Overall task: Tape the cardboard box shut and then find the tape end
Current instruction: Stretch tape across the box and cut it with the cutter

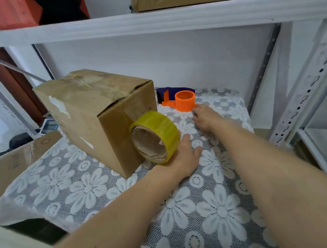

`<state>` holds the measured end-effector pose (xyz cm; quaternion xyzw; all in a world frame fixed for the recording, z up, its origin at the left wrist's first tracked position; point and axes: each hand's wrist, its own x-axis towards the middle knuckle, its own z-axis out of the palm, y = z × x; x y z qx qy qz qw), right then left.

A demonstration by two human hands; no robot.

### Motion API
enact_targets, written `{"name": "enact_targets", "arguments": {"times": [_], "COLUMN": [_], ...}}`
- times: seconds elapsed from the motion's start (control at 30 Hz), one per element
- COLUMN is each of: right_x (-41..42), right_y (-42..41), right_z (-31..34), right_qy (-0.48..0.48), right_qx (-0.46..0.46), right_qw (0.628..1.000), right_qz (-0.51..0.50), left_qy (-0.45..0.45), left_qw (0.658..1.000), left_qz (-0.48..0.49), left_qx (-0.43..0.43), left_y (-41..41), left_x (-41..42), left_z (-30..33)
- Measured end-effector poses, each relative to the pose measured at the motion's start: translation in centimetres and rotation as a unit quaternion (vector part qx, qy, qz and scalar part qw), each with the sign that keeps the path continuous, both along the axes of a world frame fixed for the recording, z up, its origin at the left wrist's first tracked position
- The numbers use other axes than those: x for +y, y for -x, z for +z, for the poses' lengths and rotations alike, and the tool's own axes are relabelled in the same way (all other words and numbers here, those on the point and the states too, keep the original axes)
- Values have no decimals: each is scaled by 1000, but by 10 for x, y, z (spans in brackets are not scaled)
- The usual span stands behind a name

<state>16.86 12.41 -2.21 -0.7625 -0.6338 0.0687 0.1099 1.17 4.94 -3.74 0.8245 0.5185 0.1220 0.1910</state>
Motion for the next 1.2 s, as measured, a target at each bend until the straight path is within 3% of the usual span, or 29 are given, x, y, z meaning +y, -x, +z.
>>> {"name": "enact_targets", "arguments": {"times": [0.3, 0.5, 0.57, 0.67, 0.83, 0.97, 1.03, 1.13, 1.2], "right_x": [-23, -64, -81, -109, -131, -138, -140, -139, -138], "right_y": [-1, 2, 6, 23, 62, 89, 98, 105, 110], "right_z": [5, 17, 25, 44, 67, 79, 84, 87, 88], "right_qy": [-110, -107, -119, -139, -158, -180, -172, -157, -158], "right_qx": [19, 151, 297, 535, 601, 660, 685, 673, 661], "right_qw": [992, 973, 931, 815, 768, 717, 697, 713, 722], "right_qz": [-62, -138, -173, -170, -153, -135, -121, -117, -127], "left_qy": [2, 7, -26, -85, -182, -287, -220, 2, 115], "left_qw": [1000, 1000, 998, 985, 939, 886, 885, 874, 864], "left_qz": [-6, -20, -53, -125, -160, -67, 10, 135, 139], "left_qx": [24, 22, -19, -85, -242, -359, -411, -467, -470], "left_y": [0, 5, 10, 25, 56, 78, 82, 79, 74], "left_x": [-7, -21, -34, -58, -85, -89, -84, -69, -63], "left_z": [4, 12, 20, 34, 50, 57, 61, 72, 81]}}
